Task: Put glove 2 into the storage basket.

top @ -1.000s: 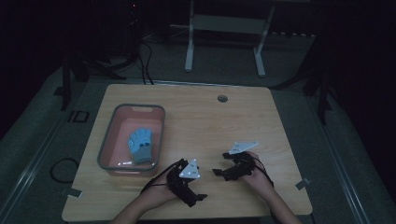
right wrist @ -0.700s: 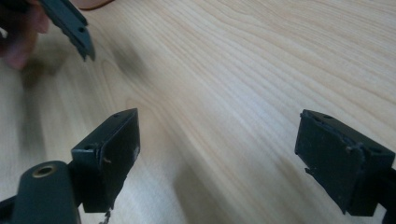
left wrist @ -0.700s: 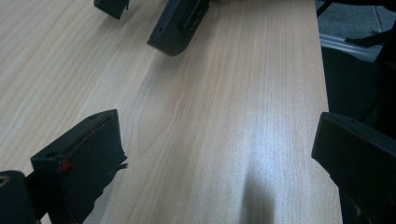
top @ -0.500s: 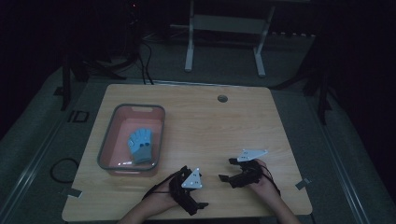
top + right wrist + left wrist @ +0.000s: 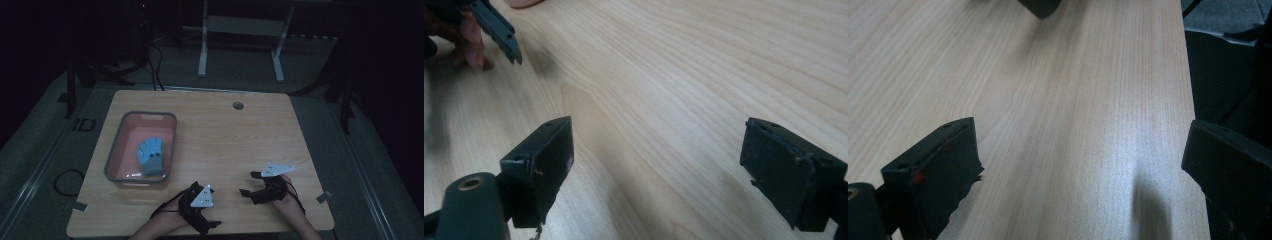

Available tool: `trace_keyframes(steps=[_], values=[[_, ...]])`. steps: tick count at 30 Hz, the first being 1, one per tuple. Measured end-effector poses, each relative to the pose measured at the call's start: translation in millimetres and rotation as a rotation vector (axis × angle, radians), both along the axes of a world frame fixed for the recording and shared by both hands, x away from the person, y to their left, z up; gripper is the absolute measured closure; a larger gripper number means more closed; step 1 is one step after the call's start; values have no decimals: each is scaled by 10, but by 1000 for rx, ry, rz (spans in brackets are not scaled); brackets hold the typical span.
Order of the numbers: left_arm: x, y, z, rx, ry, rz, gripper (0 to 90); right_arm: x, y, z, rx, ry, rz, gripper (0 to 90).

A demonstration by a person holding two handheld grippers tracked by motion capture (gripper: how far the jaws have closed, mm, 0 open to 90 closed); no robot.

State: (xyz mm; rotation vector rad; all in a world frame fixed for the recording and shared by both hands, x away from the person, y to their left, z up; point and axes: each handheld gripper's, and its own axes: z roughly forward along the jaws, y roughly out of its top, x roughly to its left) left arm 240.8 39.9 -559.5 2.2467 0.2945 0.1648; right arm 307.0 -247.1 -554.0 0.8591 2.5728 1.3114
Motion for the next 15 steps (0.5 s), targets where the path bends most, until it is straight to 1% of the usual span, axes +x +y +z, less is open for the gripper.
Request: trace_keyframes(steps=[1,2,4,5,7,8,10,11,13,14,15], values=[[-1,3,-3,-6,-2,7,22,0,-14,-5,4,-6,-5,139],[5,15,-3,-23,11,13,22,0,-42,-17,5,-14,-18,139],[8,21,-2,-23,14,15,22,-3,-53,-20,4,-14,-25,139],[4,27,-14,-26,11,24,22,0,-75,-24,-2,-21,-30,138],[6,31,-19,-18,8,25,22,2,-88,-23,1,-23,-34,138],[3,37,-22,-19,3,29,22,6,-117,-19,1,-34,-39,138],[3,61,-24,-40,6,47,21,7,-138,-23,-3,-38,-44,138],[3,61,-24,-40,6,47,22,7,-138,-23,-3,-38,-44,138],[-2,78,-23,-56,15,54,22,17,-164,-49,-10,-33,-46,139],[-2,78,-23,-56,15,54,22,23,-165,-51,-15,-31,-46,139],[-6,82,-24,-55,16,51,22,23,-167,-48,-13,-39,-45,139]])
